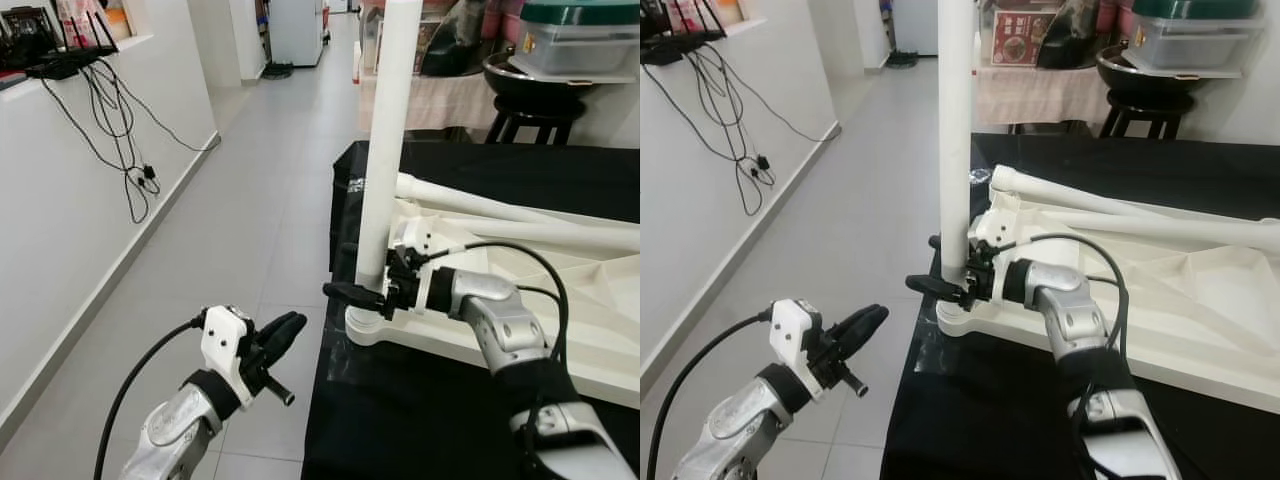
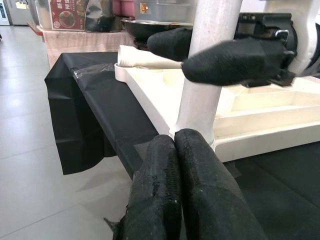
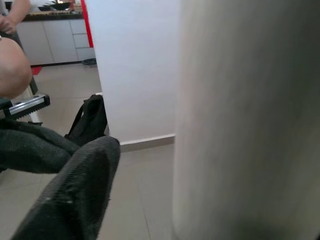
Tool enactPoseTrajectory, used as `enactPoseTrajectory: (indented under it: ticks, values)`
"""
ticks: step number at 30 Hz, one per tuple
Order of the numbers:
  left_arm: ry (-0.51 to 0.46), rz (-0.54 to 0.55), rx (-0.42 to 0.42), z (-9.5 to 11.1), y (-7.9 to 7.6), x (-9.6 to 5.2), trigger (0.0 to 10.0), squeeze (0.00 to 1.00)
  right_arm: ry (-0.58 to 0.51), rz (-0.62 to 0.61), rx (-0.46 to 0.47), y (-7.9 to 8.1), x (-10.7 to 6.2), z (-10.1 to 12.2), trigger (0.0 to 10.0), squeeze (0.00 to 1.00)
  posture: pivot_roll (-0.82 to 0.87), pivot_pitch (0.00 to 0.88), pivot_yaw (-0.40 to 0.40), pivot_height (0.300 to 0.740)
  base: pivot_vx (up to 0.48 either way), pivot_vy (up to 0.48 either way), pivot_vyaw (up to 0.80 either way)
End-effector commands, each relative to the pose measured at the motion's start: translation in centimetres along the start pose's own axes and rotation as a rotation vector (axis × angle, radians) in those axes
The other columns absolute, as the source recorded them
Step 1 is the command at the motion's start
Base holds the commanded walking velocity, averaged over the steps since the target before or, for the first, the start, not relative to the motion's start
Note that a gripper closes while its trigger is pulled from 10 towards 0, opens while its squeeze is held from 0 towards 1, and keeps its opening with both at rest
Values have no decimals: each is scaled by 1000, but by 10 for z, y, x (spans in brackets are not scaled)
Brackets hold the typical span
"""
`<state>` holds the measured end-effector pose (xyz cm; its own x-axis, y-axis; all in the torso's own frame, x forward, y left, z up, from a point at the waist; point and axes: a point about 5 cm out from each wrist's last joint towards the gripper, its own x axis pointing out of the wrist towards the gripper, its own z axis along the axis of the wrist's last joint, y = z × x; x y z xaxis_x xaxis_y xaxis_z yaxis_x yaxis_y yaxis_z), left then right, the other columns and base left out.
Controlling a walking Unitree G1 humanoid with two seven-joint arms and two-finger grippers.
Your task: Building children table
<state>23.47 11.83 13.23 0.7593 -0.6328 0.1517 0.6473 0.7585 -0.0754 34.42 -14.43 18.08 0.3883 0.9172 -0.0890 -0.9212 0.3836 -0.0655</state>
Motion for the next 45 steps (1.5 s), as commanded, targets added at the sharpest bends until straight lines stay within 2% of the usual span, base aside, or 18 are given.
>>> enactPoseTrajectory:
  ticks: [1, 2, 15, 20, 21, 22, 23, 25, 26, 27, 28, 38, 39, 40, 41, 42, 43, 45]
  values:
    - [19, 4, -1, -3, 0, -2, 10000, 0, -20, 43, 5, 1, 3, 0, 902, 0, -15, 0, 22, 740, 0, 0, 0]
    - [21, 3, -2, -3, 0, -2, 10000, 0, -28, 60, 13, 0, 4, 1, 0, 0, -13, 0, 24, 740, 0, 0, 0]
    - [24, 1, -7, -3, -1, -3, 10000, 0, -55, 45, 40, -4, 4, -5, 0, 0, -12, 0, 23, 740, 0, 0, 0]
    - [23, 0, -9, -3, -1, -3, 10000, 0, -35, -97, 30, 0, 0, -14, 0, 0, -21, 4, 19, 740, 0, 0, 0]
    - [22, 1, -8, -3, -1, -4, 10000, 0, -46, -230, 22, 4, 4, -17, 0, 0, -30, 14, 10, 740, 0, 0, 0]
    - [22, 1, -8, -3, -1, -4, 10000, 0, -46, -230, 22, 4, 4, -17, 0, 0, -30, 14, 10, 740, 0, 0, 0]
    - [22, 1, -7, -2, 0, -4, 10000, 0, -59, -327, 18, 6, 5, -18, 0, 0, -30, 14, 10, 740, 0, 0, 0]
    - [22, 1, -7, -2, 0, -4, 10000, 0, -59, -327, 18, 6, 5, -18, 0, 0, -30, 14, 10, 740, 0, 0, 0]
    - [18, 5, -5, -1, 0, -4, 10000, 0, -40, -530, 117, 26, 12, -39, 0, 0, -53, 20, 14, 740, 0, 0, 0]
    - [16, 6, -4, -1, 1, -4, 10000, 0, -8, -655, 64, 38, 13, -43, 0, 0, -40, 26, 23, 740, 0, 0, 0]
    - [15, 9, -1, -1, 2, -4, 10000, 0, -3, -730, 86, 39, 12, -46, 0, 0, -74, 5, 45, 740, 0, 0, 0]
    - [9, 24, 4, -1, 5, -3, 10000, 0, 53, -737, 59, 39, 19, -47, 0, 0, -50, 6, 25, 740, 0, 0, 0]
    - [8, 26, 4, -1, 5, -2, 10000, 0, 40, -718, 81, 40, 20, -45, 10000, 0, -48, 7, 24, 740, 0, 0, 0]
    - [8, 26, 4, -1, 5, -2, 10000, 0, 40, -718, 81, 40, 20, -45, 10000, 0, -48, 7, 24, 740, 0, 0, 0]
    - [9, 24, 2, -1, 5, -2, 10000, 0, 29, -688, 89, 41, 21, -42, 10000, 59, -48, 7, 24, 740, 0, 0, 0]
    - [9, 22, 1, -1, 5, -2, 10000, 0, 12, -631, 102, 42, 24, -39, 10000, 584, -49, 6, 27, 740, 0, 0, 0]
    - [11, 17, -3, -1, 5, -1, 10000, 0, -26, -569, 121, 44, 28, -32, 10000, 1000, -44, 6, 29, 740, 0, 0, 0]
    - [12, 14, -6, -1, 4, -1, 10000, 0, -51, -531, 132, 46, 31, -27, 10000, 1000, -44, 6, 29, 740, 0, 0, 0]
